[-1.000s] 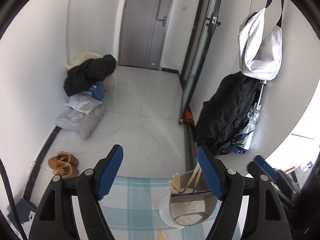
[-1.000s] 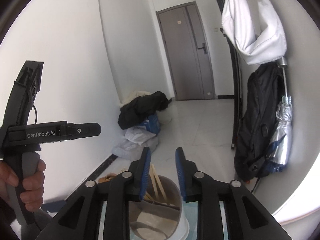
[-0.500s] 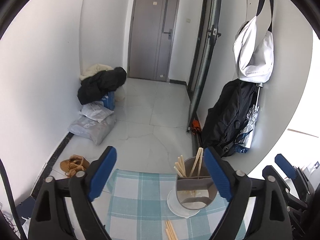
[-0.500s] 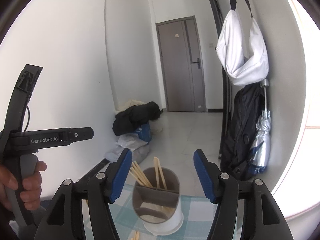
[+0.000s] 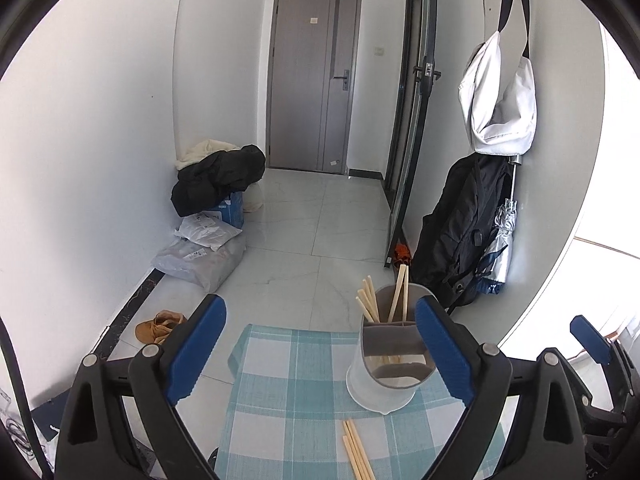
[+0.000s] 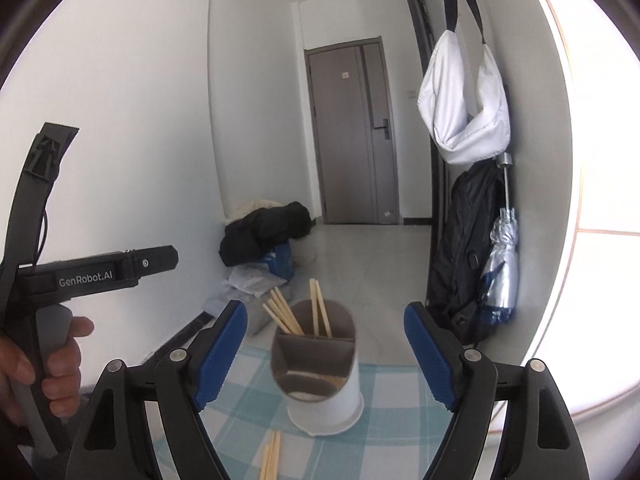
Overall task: Organize utensils
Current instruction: 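Withdraw both open grippers from the holder back toward the bundle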
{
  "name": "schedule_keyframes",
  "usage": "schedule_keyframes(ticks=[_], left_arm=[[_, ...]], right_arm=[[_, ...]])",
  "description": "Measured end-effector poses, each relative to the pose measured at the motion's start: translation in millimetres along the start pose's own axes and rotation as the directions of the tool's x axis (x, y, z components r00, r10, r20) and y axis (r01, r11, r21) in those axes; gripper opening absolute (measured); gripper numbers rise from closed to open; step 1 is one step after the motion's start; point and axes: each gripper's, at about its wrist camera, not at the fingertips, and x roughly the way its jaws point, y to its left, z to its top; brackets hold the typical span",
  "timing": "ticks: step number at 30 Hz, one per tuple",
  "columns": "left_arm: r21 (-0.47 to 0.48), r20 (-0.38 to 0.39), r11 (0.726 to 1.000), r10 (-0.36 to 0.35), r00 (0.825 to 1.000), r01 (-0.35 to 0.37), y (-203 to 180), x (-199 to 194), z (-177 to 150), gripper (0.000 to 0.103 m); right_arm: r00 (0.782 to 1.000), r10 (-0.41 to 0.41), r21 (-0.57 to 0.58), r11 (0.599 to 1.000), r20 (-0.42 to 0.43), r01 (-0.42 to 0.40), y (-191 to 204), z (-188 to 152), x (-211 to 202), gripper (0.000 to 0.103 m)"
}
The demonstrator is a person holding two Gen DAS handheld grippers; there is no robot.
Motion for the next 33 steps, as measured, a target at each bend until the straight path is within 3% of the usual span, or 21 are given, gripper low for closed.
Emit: schedule_keyframes(ticks=[3,6,14,20,25,28,33], left_arm=[[-0.028,-0.016,0.999,-0.036,0.999,0.036,3,1,-9,0.093],[-0.022,-0.008,1.000,-0.009,1.000,0.009,4,1,-19,0.093],[-0.021,-0.031,1.000,-0.022,0.999,0.021,11,12,-46,0.093],[-0.059,-0.081,0.998,-0.006,0.997,0.001,20,32,-70,0.093],[-0.100,-0.151,0.995,0.002,0.989,-0.017,34,55,-96,0.093],[-0.066,-0.181,0.997,0.031,0.983,-0.044,37,66,-102,0.093],[-0.076,-0.192,0.994,0.066,0.979,-0.081,49,75,-99,0.093]], right_arm=[[1.000,-0.004,-0.019,1.000,0.005,0.005,7,-8,-8,0.087],[1.000,-0.002,-0.035,0.999,-0.002,0.002,11,-17,-9,0.088],[0.999,-0.019,-0.010,1.000,-0.050,0.019,10,-45,-3,0.088],[0.992,-0.030,0.003,1.000,-0.119,0.031,9,-65,13,0.088],[0.974,-0.026,-0.032,0.999,-0.226,0.019,11,-87,34,0.088],[0.959,-0.020,-0.053,0.999,-0.283,0.005,13,-100,48,0.088],[0.915,-0.013,-0.071,0.997,-0.402,-0.017,17,-123,75,0.087]])
